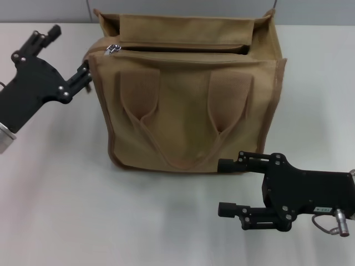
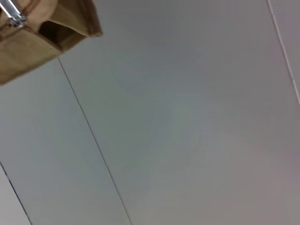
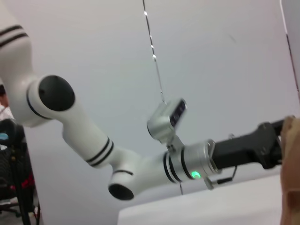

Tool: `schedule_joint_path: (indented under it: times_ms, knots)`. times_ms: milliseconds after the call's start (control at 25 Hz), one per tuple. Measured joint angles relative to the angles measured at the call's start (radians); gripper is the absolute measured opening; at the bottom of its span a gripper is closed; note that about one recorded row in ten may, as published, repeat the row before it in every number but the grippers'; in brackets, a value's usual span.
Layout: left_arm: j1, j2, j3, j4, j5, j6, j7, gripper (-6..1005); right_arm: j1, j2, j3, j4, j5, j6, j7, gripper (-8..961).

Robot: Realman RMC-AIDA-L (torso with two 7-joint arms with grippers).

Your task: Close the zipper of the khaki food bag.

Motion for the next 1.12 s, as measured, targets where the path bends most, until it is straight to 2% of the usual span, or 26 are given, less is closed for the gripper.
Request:
schedule_joint_path:
  times_ms: [160, 320, 520, 640, 800, 840, 880, 960, 1120]
  knots:
    - [-0.01, -0.001, -0.004, -0.045, 0.0, -0.012, 0.104, 761, 0.003, 0.0, 0.002, -0.002, 0.01, -0.012, 0.006, 731]
    - [-0.014, -0.002, -0.004, -0.051, -0.001, -0.013, 0.115, 722, 0.003, 0.0, 0.002, 0.001, 0.011, -0.013, 0.006, 730]
    - [-0.02, -0.002, -0.004, -0.052, -0.001, -0.014, 0.115, 502, 0.002, 0.0, 0.002, 0.004, 0.02, -0.016, 0.007, 730]
    - [-0.02, -0.003, -0.004, -0.053, -0.001, -0.011, 0.115, 253, 0.0, 0.0, 0.002, 0.01, 0.055, -0.031, 0.012, 730]
    - [-0.022, -0.005, -0.004, -0.054, -0.001, -0.001, 0.116, 77, -0.001, 0.0, 0.002, 0.017, 0.179, -0.066, 0.101, 730]
    - [-0.022, -0.006, -0.004, -0.054, -0.001, 0.011, 0.116, 33, 0.012, 0.0, 0.002, 0.016, 0.24, -0.087, 0.198, 729]
    - [-0.022, -0.006, -0.004, -0.054, -0.001, 0.011, 0.116, 29, 0.012, 0.0, 0.002, 0.016, 0.24, -0.087, 0.198, 729]
    - [-0.022, -0.006, -0.005, -0.055, -0.001, 0.043, 0.116, 22, 0.043, -0.001, 0.002, 0.006, 0.31, -0.11, 0.365, 729]
    - [-0.024, -0.007, -0.017, -0.061, -0.003, 0.075, 0.118, 16, 0.079, -0.005, 0.002, -0.011, 0.38, -0.105, 0.51, 729]
